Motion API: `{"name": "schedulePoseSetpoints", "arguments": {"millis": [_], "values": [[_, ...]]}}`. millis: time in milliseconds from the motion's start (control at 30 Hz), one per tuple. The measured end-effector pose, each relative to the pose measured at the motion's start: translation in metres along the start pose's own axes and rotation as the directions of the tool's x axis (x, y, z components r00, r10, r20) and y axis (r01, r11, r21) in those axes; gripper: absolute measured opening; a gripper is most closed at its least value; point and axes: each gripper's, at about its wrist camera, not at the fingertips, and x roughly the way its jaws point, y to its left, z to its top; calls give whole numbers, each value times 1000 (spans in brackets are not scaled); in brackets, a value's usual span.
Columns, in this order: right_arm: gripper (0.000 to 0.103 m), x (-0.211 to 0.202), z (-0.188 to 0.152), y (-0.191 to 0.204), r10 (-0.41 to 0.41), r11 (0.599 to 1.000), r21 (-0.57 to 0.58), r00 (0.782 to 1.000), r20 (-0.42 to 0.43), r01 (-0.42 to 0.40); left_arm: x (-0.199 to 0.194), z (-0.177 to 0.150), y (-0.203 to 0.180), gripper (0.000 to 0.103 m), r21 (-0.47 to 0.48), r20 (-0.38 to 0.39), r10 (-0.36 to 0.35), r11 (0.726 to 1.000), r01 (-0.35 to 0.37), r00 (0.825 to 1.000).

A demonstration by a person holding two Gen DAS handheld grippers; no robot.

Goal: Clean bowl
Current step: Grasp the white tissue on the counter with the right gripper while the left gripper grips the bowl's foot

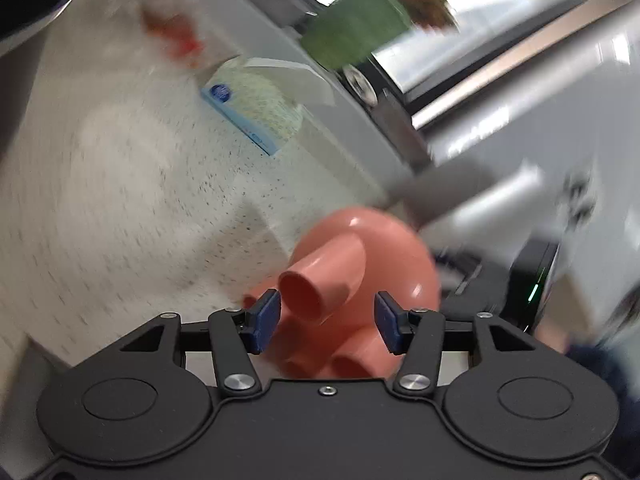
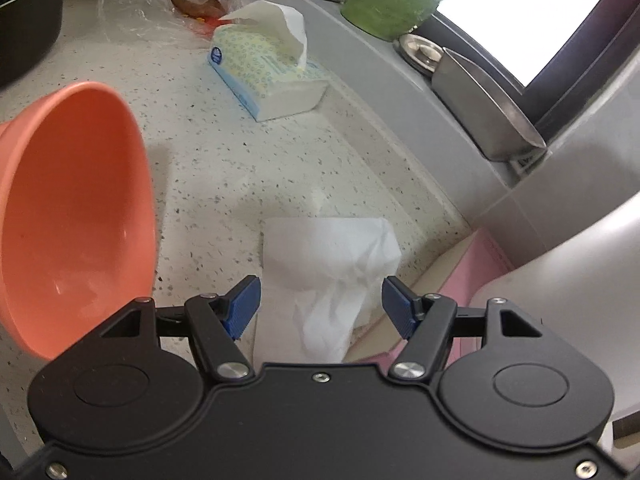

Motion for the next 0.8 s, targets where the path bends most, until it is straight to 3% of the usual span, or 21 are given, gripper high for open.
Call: {"name": "schedulePoseSetpoints", "arguments": {"millis": [133, 200, 267, 433, 467, 533, 633, 700, 767, 800], "values": [[72, 2, -3, -1, -2, 1000, 11, 1000, -11, 2, 9, 1, 13, 51, -150, 0, -62, 987, 61, 998], [72, 3, -4, 0, -2, 1000, 8, 1000, -13, 2, 14, 0, 22, 51, -230, 7, -119, 966, 118, 993], [72, 3, -5, 0, -3, 1000, 6, 1000, -13, 3, 21, -4, 31, 51, -325, 44, -197, 924, 200, 980], [72, 7, -3, -1, 2, 1000, -5, 1000, -9, -2, 40, 1, 38, 47, -376, 74, -227, 895, 238, 971], [72, 9, -2, 0, 8, 1000, -9, 1000, -11, -8, 41, 2, 38, 35, -377, 77, -226, 895, 238, 971], [72, 12, -1, 0, 19, 1000, -12, 1000, -15, -19, 47, 4, 36, 20, -365, 94, -218, 900, 237, 971], [69, 17, 0, -2, 34, 999, 20, 999, -29, -33, 49, 6, 27, 16, -305, 104, -213, 923, 235, 971], [46, 20, 0, -3, 44, 998, 41, 998, -38, -42, 47, 11, 3, 16, -166, 102, -174, 968, 189, 980], [4, 23, 1, -5, 54, 997, 63, 997, -47, -51, 41, 14, -17, 12, -39, 111, -134, 990, 139, 985], [1, 25, 1, -5, 59, 996, 74, 997, -51, -56, 37, 15, -32, 11, 60, 118, -101, 994, 95, 988]]}}
